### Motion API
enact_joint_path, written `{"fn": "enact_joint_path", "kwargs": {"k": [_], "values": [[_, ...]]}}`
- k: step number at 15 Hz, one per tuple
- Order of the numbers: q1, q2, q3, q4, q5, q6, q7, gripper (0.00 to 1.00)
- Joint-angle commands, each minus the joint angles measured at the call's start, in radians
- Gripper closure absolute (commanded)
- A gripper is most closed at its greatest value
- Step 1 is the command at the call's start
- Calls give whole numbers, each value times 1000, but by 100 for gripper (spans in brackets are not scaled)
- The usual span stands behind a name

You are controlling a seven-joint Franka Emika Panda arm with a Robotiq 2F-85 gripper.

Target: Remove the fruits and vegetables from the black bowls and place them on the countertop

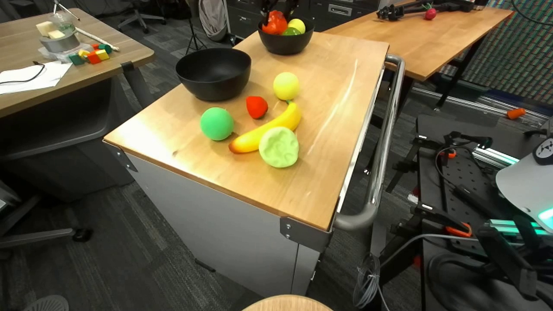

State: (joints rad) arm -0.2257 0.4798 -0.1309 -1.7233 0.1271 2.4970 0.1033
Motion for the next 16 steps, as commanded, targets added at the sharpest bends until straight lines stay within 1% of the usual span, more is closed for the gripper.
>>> {"fn": "enact_joint_path", "kwargs": {"k": [1, 3, 5, 7, 8, 9, 11, 13, 16], "values": [[44, -139, -40, -58, -105, -121, -7, 45], [44, -227, -23, -93, -122, -184, -44, 45], [63, -328, -21, -150, -166, -220, -56, 45], [89, -432, -19, -227, -248, -224, -57, 45], [102, -470, -18, -270, -313, -210, -44, 45], [102, -498, -7, -306, -320, -213, -62, 45], [104, -547, 9, -380, -249, -221, -129, 45], [113, -581, 17, -451, -203, -220, -188, 45], [120, -579, 16, -529, -160, -196, -273, 45]]}}
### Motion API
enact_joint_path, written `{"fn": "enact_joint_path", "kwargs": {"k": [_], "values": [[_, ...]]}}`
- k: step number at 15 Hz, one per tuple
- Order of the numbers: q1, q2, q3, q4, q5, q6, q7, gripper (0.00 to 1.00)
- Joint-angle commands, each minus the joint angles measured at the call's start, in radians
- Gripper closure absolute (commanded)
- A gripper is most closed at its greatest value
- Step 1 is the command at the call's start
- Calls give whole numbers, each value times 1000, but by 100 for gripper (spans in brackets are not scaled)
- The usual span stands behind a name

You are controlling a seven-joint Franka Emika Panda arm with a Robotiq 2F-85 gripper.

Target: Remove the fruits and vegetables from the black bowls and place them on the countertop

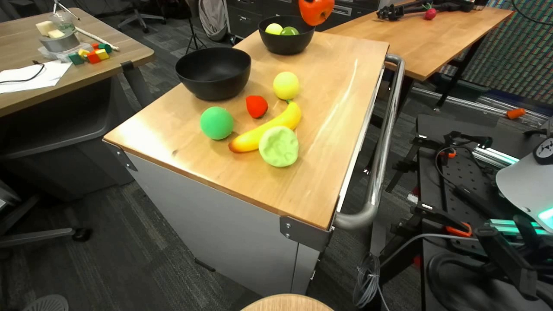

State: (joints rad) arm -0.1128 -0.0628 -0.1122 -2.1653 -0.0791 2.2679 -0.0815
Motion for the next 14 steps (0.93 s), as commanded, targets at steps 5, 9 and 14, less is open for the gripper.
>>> {"fn": "enact_joint_path", "kwargs": {"k": [5, 9, 14], "values": [[14, 10, 2, -146, 86, 38, -184, 45], [17, 38, 10, -171, 79, 98, -217, 45], [17, 51, 17, -165, 78, 94, -239, 5]]}}
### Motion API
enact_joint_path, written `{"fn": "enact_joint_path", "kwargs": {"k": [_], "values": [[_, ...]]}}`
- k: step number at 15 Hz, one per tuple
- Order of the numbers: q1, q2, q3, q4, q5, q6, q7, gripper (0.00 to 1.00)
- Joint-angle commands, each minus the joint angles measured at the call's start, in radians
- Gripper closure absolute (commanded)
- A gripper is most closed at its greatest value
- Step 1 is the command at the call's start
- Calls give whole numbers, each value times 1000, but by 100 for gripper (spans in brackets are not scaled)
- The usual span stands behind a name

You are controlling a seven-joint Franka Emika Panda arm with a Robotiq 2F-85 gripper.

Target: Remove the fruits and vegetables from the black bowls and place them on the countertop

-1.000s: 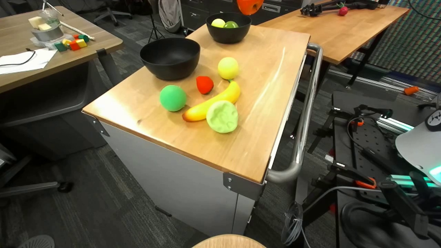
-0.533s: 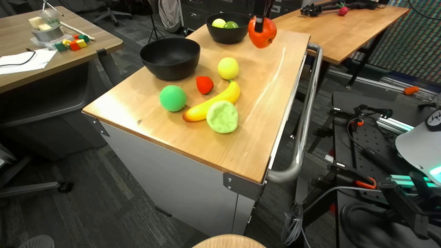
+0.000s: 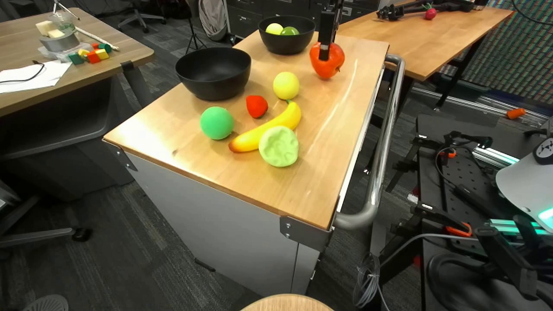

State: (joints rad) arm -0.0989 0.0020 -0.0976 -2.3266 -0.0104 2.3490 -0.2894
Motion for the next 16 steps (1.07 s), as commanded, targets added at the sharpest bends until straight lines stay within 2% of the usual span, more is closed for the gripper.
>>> {"fn": "enact_joint_path", "kwargs": {"k": [1, 4, 8, 10, 12, 16], "values": [[3, -26, 3, 2, -6, -2, -28, 0], [1, -109, 1, 21, -79, -44, 3, 0], [-21, -168, -6, 57, -271, 60, 79, 0], [-41, -116, -22, 87, -314, 191, 117, 0], [-59, -36, -36, 123, -312, 310, 181, 0], [-70, 125, -60, 220, -256, 392, 191, 0]]}}
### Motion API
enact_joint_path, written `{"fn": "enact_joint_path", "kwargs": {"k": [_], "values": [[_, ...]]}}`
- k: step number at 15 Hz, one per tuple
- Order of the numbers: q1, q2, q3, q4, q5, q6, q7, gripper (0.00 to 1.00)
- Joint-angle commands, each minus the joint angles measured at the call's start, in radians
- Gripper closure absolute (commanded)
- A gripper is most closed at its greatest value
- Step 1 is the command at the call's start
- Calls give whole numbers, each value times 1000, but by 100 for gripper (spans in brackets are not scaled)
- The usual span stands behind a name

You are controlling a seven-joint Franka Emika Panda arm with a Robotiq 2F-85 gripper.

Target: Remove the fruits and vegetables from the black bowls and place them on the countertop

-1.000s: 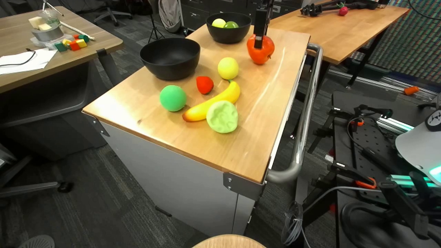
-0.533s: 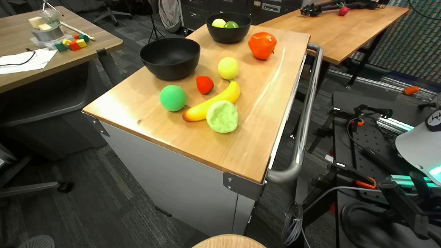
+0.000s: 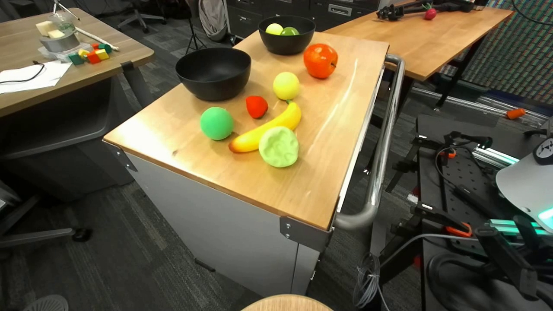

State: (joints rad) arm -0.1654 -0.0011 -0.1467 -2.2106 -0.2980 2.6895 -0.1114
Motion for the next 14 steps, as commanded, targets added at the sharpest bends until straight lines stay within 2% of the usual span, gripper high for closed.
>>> {"fn": "enact_joint_path", "kwargs": {"k": [1, 2, 4, 9, 14], "values": [[-3, 154, -6, 126, 73, 13, -25, 0], [0, 86, -12, 50, 29, 22, -2, 0], [1, 145, -12, 90, 54, 21, -7, 0], [-27, 191, 35, 97, 215, 27, -190, 0], [-26, 249, 27, 121, 215, 16, -219, 0]]}}
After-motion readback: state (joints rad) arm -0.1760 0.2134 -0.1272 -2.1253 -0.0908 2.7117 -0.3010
